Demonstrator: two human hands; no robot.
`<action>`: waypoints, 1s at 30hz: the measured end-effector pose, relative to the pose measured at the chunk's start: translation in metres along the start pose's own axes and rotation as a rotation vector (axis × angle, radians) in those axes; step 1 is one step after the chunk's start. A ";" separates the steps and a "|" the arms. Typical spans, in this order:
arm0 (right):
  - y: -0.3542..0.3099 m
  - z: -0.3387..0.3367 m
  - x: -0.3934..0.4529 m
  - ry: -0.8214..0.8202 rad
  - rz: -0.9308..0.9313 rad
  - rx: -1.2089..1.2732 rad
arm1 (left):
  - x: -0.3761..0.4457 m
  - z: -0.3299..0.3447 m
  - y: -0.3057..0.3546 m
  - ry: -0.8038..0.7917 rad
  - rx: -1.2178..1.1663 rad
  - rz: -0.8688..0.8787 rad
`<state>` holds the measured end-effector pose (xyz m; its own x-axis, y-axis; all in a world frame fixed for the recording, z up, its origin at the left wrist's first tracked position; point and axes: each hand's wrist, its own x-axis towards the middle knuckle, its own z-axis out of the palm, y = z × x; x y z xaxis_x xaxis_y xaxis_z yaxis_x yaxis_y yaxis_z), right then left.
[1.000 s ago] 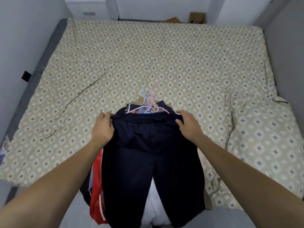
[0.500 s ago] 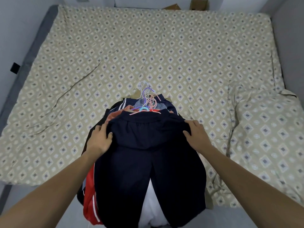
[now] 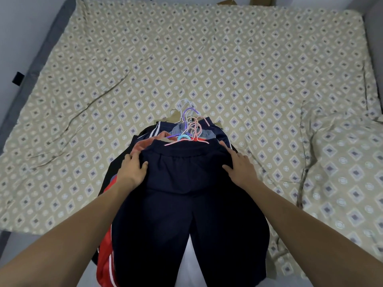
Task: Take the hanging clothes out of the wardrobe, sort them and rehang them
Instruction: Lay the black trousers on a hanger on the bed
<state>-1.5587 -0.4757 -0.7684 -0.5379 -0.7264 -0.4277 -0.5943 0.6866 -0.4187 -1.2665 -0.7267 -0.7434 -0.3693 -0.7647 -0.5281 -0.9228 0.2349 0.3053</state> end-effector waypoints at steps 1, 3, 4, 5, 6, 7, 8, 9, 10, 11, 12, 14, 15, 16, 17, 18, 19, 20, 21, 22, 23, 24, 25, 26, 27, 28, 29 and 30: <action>0.000 0.001 0.001 -0.008 -0.010 -0.003 | 0.001 0.002 0.001 0.021 0.005 -0.004; -0.002 0.001 0.005 -0.001 -0.005 -0.026 | 0.002 0.004 0.004 0.093 0.021 -0.016; -0.002 0.000 0.007 0.003 -0.005 -0.035 | 0.001 0.004 0.007 0.128 0.031 -0.019; -0.002 -0.001 0.008 0.006 -0.008 -0.033 | 0.000 0.003 0.010 0.159 0.037 -0.020; -0.002 -0.003 0.009 0.006 -0.011 -0.013 | -0.002 0.001 0.012 0.178 0.033 -0.020; -0.002 -0.006 0.007 0.010 -0.019 0.022 | -0.004 -0.002 0.014 0.188 0.013 -0.016; -0.003 -0.009 0.004 0.023 -0.035 0.065 | -0.008 -0.006 0.016 0.190 -0.021 -0.003; -0.004 -0.013 0.000 0.038 -0.053 0.105 | -0.012 -0.010 0.017 0.189 -0.062 0.022; -0.006 -0.018 -0.006 0.053 -0.070 0.136 | -0.019 -0.015 0.020 0.186 -0.102 0.049; -0.010 -0.025 -0.013 0.065 -0.083 0.156 | -0.026 -0.021 0.022 0.184 -0.135 0.077; -0.014 -0.032 -0.020 0.073 -0.092 0.169 | -0.034 -0.028 0.024 0.187 -0.160 0.108; -0.025 -0.048 -0.035 0.071 -0.086 0.178 | -0.052 -0.041 0.025 0.199 -0.199 0.165; -0.031 -0.055 -0.043 0.072 -0.080 0.185 | -0.061 -0.048 0.024 0.206 -0.218 0.196; -0.039 -0.063 -0.052 0.079 -0.077 0.198 | -0.071 -0.055 0.022 0.215 -0.237 0.226; -0.048 -0.070 -0.062 0.088 -0.077 0.216 | -0.080 -0.062 0.021 0.226 -0.255 0.253; -0.059 -0.078 -0.074 0.100 -0.080 0.241 | -0.089 -0.070 0.019 0.233 -0.273 0.272; -0.070 -0.085 -0.086 0.112 -0.082 0.268 | -0.098 -0.077 0.017 0.233 -0.290 0.291; -0.079 -0.090 -0.098 0.123 -0.084 0.295 | -0.109 -0.085 0.015 0.228 -0.305 0.311; -0.088 -0.096 -0.111 0.133 -0.084 0.315 | -0.118 -0.093 0.012 0.227 -0.311 0.334; -0.095 -0.101 -0.125 0.139 -0.087 0.332 | -0.127 -0.101 0.009 0.229 -0.314 0.363; -0.103 -0.106 -0.139 0.142 -0.093 0.350 | -0.136 -0.110 0.004 0.233 -0.314 0.390; -0.110 -0.111 -0.154 0.143 -0.101 0.368 | -0.144 -0.118 -0.002 0.238 -0.310 0.415; -0.119 -0.117 -0.170 0.146 -0.106 0.381 | -0.152 -0.127 -0.009 0.239 -0.303 0.433; -0.129 -0.122 -0.186 0.156 -0.108 0.384 | -0.160 -0.136 -0.016 0.243 -0.301 0.456; -0.140 -0.126 -0.202 0.174 -0.104 0.374 | -0.169 -0.145 -0.022 0.251 -0.302 0.478; -0.151 -0.131 -0.218 0.201 -0.099 0.362 | -0.179 -0.154 -0.029 0.257 -0.307 0.500; -0.164 -0.134 -0.234 0.236 -0.095 0.346 | -0.190 -0.163 -0.036 0.261 -0.312 0.523; -0.178 -0.137 -0.250 0.275 -0.102 0.325 | -0.202 -0.173 -0.043 0.271 -0.316 0.551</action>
<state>-1.4003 -0.4205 -0.4771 -0.6516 -0.7414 -0.1605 -0.4572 0.5526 -0.6969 -1.1331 -0.6863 -0.5124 -0.6968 -0.7168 -0.0260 -0.5172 0.4770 0.7106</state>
